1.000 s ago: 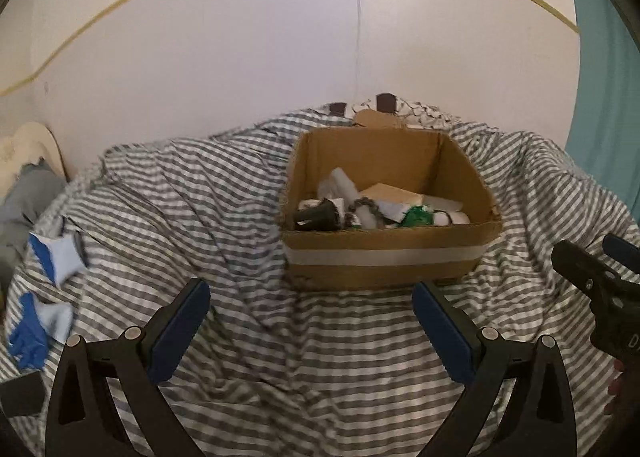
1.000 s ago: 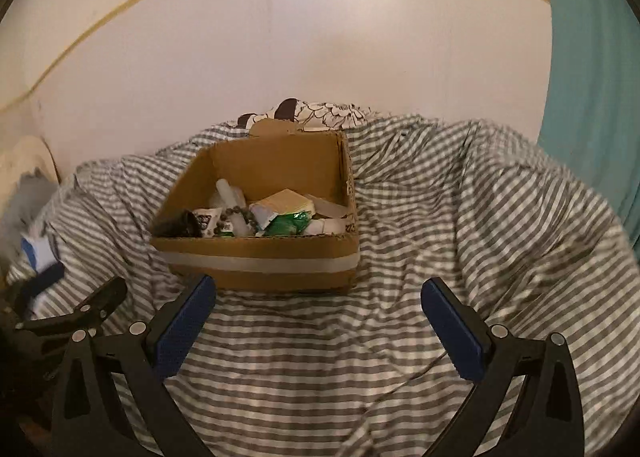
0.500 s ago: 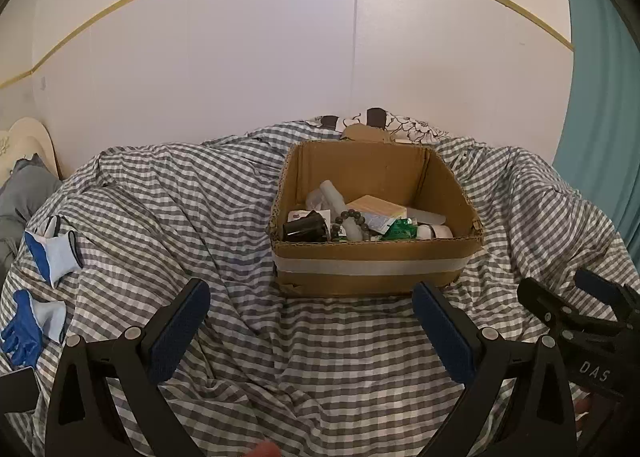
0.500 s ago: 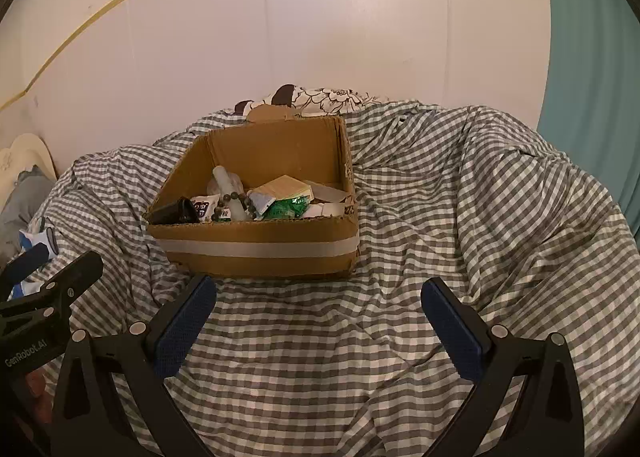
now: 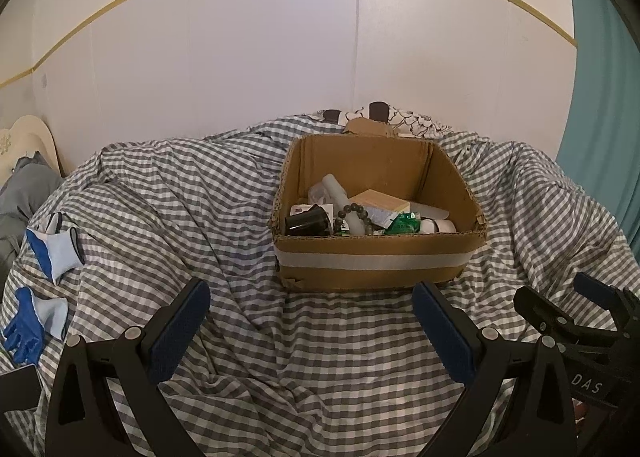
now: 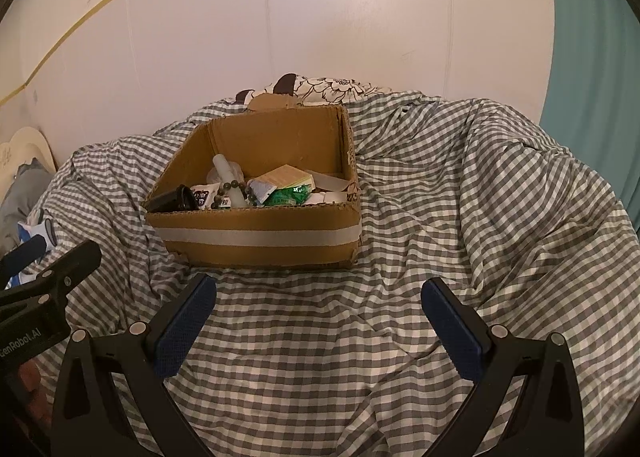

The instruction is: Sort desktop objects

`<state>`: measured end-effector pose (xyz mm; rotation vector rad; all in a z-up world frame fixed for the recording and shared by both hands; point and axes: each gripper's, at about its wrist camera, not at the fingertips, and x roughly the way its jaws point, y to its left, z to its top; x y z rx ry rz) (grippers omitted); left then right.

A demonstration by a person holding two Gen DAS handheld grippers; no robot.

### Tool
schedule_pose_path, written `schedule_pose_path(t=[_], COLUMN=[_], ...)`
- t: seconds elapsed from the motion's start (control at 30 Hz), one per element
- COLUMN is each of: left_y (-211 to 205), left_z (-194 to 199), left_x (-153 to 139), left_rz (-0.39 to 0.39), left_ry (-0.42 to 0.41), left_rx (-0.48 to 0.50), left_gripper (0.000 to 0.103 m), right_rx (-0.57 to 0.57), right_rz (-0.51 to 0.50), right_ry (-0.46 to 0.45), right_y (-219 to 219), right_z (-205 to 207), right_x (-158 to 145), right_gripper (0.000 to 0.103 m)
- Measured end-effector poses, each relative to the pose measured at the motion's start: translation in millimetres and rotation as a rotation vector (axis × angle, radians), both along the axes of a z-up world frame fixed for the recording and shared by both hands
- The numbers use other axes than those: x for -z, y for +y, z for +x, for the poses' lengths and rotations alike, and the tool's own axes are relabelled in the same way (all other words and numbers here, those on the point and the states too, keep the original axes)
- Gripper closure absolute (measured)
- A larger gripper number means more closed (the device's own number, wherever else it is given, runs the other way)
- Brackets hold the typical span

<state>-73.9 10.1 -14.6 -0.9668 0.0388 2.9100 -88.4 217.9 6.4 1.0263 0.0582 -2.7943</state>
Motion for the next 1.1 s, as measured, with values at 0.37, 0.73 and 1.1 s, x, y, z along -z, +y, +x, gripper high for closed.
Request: schedule_pose_path(t=[0.37, 0.73, 1.1], left_y=[-2.3, -0.2, -0.1], left_z=[-2.7, -2.2, -1.3], left_x=[1.4, 1.1, 4.0], left_rz=[-0.024, -0.026, -0.023], left_ry=[-0.022, -0.02, -0.026], left_rx=[-0.027, -0.015, -0.017], left_gripper=[0.0, 0.0, 0.0], right_rx=[-0.014, -0.019, -0.021], right_rz=[0.005, 0.013, 0.02], right_ry=[0.014, 0.008, 0.001], right_y=[-5.0, -7.7, -8.1], right_z=[2.8, 3.1, 3.5], right_x=[-4.5, -3.5, -1.3], right_gripper=[0.0, 0.0, 0.0])
